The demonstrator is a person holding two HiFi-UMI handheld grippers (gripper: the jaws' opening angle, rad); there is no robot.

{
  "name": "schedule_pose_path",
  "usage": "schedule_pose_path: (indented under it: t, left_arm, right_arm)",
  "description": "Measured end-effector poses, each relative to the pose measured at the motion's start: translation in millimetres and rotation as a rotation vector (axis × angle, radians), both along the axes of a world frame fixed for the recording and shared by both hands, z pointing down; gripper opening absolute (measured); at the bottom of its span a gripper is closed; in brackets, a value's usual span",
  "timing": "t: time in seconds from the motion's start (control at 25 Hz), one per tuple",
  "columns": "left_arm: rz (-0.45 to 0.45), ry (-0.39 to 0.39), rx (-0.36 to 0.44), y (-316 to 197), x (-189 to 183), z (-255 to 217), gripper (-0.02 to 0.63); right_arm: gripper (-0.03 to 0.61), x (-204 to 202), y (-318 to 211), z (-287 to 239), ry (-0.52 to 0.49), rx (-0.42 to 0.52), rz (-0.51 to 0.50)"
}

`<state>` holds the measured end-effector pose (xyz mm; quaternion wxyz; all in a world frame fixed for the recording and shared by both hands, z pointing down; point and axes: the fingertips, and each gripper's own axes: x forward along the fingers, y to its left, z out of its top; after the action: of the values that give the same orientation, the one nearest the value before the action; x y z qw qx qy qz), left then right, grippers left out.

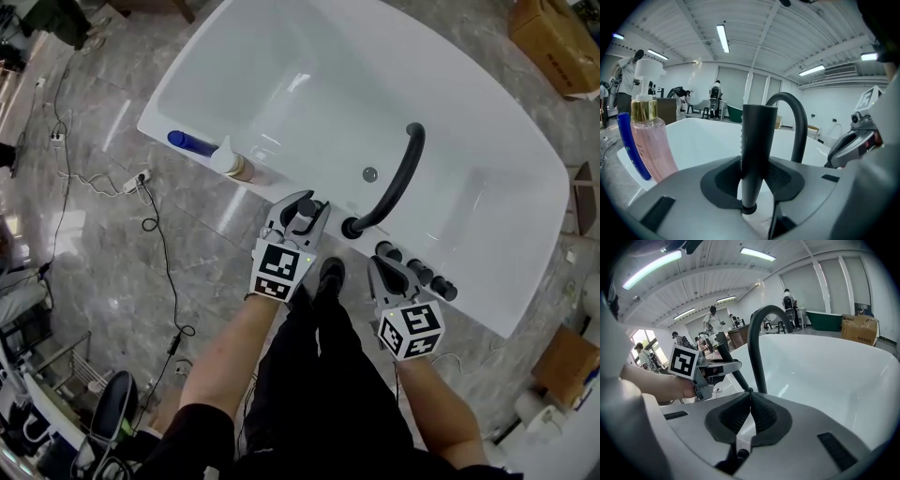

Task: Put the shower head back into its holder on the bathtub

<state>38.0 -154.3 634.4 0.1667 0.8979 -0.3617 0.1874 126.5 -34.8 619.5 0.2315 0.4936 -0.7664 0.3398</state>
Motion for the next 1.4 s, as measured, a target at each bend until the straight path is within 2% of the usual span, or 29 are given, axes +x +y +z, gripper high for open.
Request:
schedule_pose_path:
  t: [0.24,0.52,0.56,0.72,0.84,1.16,1.4]
  left_arm:
    - [0.022,-0.051,0.001,5.4,6.4,19.4,0.141]
    - [0.019,-0.053,0.0,7.7,8.7,29.5,0.146]
    - [0.028,-0.055,0.011,6.9,10.7,26.5,0.154]
    - [0.058,-0.058,0.042,4.8,14.3,6.5,0.26]
    - [0.068,-0.055,0.05,9.6,10.3,-16.6,0.293]
    - [0.026,0.018,0.055,44.7,-25.2,-124.9,0.291]
    - [-0.056,0.105,0.092,75.1,-66.0,-215.0,0.201]
  right_arm:
    - [0.015,4.9,12.5,8.3,0.0,-0.016,0.011]
    - [0.015,7.3,24.1,9.6,-0.004,-0.019,0.024]
    - [0.015,8.5,24.4,8.5,-0.003,-0.019,0.027]
    - [0.015,9.4,25.4,1.7,-0.006,-0.019,0.043]
    - [0.015,5.2,24.9,-14.2,-0.008,0.0,0.048]
    - [0.015,-9.4,20.7,-113.6,-0.009,0.11,0.056]
    - [0.015,-14.1,33.6,-190.5,0.019,0.212,0.034]
